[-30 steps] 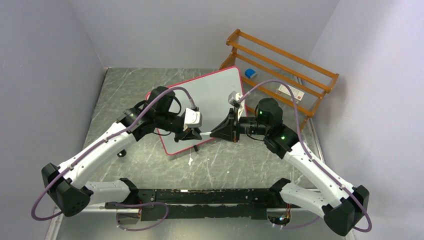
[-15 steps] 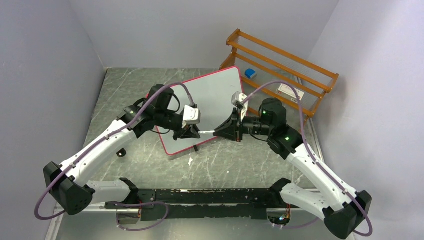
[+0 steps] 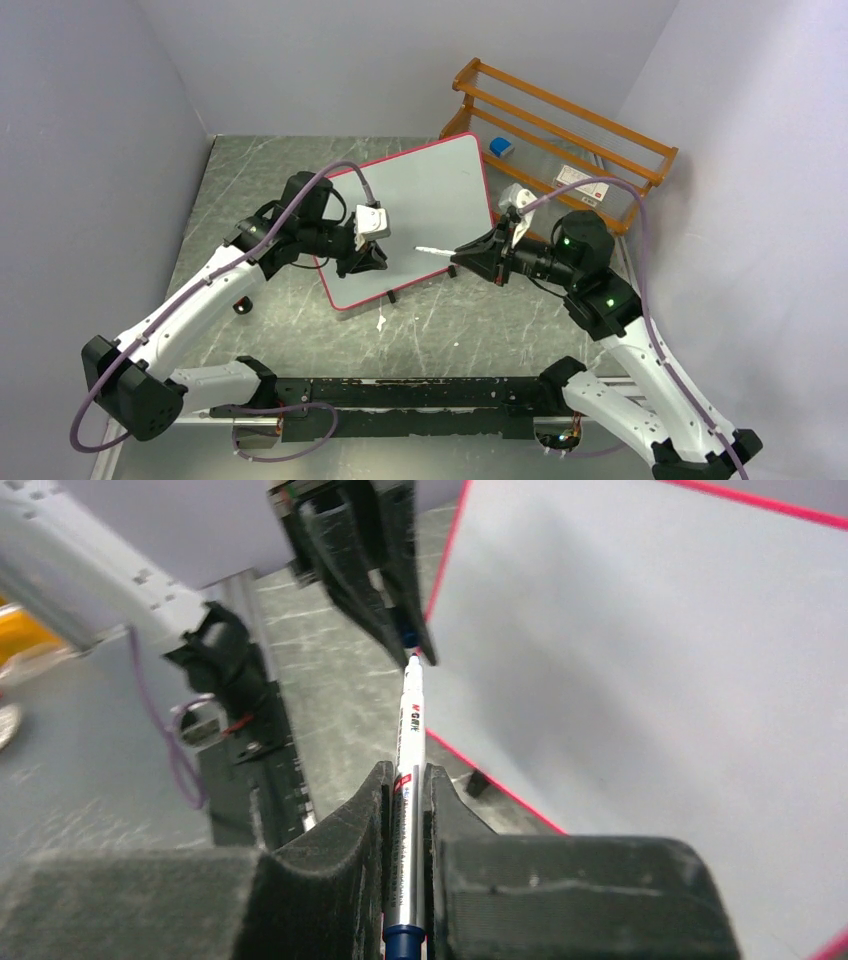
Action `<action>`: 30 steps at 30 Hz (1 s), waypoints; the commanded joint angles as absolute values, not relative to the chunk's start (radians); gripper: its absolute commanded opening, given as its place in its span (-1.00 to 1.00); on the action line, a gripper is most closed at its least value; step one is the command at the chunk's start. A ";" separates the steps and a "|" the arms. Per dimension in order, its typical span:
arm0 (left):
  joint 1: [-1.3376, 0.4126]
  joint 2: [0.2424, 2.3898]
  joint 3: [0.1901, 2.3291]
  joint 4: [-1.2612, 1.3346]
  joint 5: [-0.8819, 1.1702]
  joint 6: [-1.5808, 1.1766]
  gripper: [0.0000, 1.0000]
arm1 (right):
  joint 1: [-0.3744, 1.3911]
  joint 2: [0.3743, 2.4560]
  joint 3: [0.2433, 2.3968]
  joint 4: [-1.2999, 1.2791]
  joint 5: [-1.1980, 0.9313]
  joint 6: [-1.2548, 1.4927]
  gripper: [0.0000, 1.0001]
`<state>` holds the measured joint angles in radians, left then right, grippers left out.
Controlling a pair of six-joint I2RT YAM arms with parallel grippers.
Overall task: Write a sentence on the whiteboard
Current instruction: Open the whiteboard marker at the center of the board, then place the pen cap at the center of the board.
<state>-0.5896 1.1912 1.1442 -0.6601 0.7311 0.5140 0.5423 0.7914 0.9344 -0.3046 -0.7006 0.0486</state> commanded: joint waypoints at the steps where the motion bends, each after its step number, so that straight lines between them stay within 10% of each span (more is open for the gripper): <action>1: -0.592 1.154 1.076 -0.542 0.672 0.382 -0.90 | 0.534 0.697 0.898 -0.289 -0.446 0.072 -1.00; 13: -0.947 1.160 0.877 -0.288 0.160 0.023 -0.90 | 0.534 0.443 0.720 -0.149 -0.029 0.125 -1.00; 30: -1.250 1.531 0.821 -0.008 -0.146 -0.173 -0.90 | 0.534 0.388 0.661 -0.141 0.038 0.129 -1.00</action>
<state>-1.2366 1.4830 0.8268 -0.1123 -0.0566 -0.1337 0.5385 0.3996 0.6659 -0.1738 0.0204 0.1268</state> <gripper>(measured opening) 0.155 0.127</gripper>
